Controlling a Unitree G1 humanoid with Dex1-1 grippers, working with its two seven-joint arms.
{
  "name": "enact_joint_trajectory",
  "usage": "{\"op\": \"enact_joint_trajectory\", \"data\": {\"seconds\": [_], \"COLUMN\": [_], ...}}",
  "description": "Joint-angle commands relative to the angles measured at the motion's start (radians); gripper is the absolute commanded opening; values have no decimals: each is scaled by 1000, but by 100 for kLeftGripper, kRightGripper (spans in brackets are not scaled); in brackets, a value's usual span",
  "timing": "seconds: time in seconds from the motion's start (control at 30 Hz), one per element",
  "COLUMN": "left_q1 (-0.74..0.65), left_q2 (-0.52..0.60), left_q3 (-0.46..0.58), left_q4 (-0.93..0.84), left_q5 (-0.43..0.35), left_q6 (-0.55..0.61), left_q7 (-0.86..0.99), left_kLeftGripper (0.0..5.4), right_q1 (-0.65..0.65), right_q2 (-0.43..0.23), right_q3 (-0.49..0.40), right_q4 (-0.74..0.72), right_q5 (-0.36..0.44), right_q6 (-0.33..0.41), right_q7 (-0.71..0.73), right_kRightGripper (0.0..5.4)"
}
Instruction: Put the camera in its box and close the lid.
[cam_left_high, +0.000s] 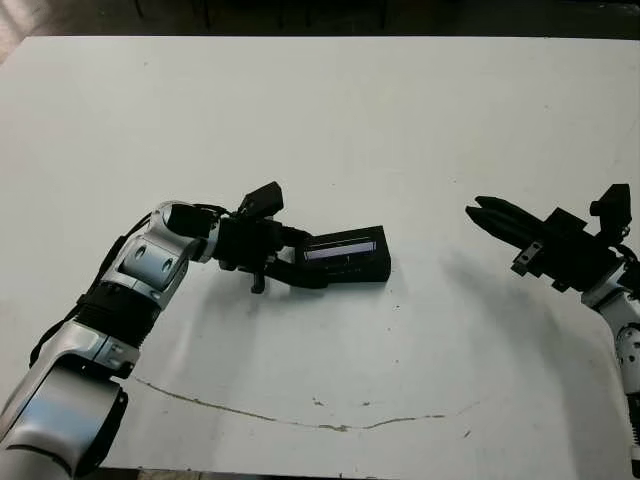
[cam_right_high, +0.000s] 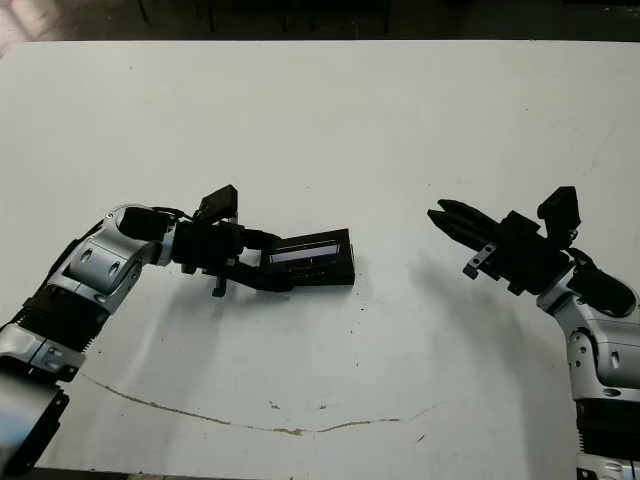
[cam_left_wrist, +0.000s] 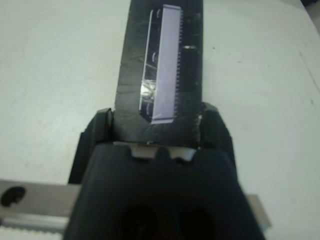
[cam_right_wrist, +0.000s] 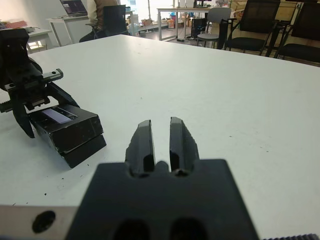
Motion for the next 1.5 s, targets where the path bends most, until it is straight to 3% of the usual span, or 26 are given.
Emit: {"op": "enact_joint_trajectory", "data": {"seconds": [0.03, 0.27, 0.67, 0.83, 1.0, 1.23, 1.5], "left_q1": [26, -11, -44, -33, -25, 16, 38], "left_q2": [-9, -49, -164, -150, -116, -36, 39], "left_q3": [-45, -65, -85, -111, -130, -146, -151], "left_q4": [38, 84, 190, 169, 110, -25, -11], "left_q5": [36, 56, 109, 166, 215, 232, 227], "left_q6": [13, 23, -76, -70, -44, 37, -28], "left_q7": [-18, 4, 70, 85, 80, 60, 21], "left_kLeftGripper": [151, 151, 151, 151, 151, 150, 324], "right_q1": [21, 26, 29, 30, 33, 28, 22], "right_q2": [-10, -13, -20, -20, -24, -12, -5], "right_q3": [0, 0, -1, -3, 3, 4, 9], "right_q4": [3, -4, -8, -7, -28, -19, -3], "right_q5": [-13, -32, -32, -35, -33, -19, -8], "right_q6": [2, -13, -9, -21, 13, 13, 14], "right_q7": [-5, -14, -13, -8, -24, -26, -13], "right_kRightGripper": [0, 0, 0, 0, 0, 0, 0]}}
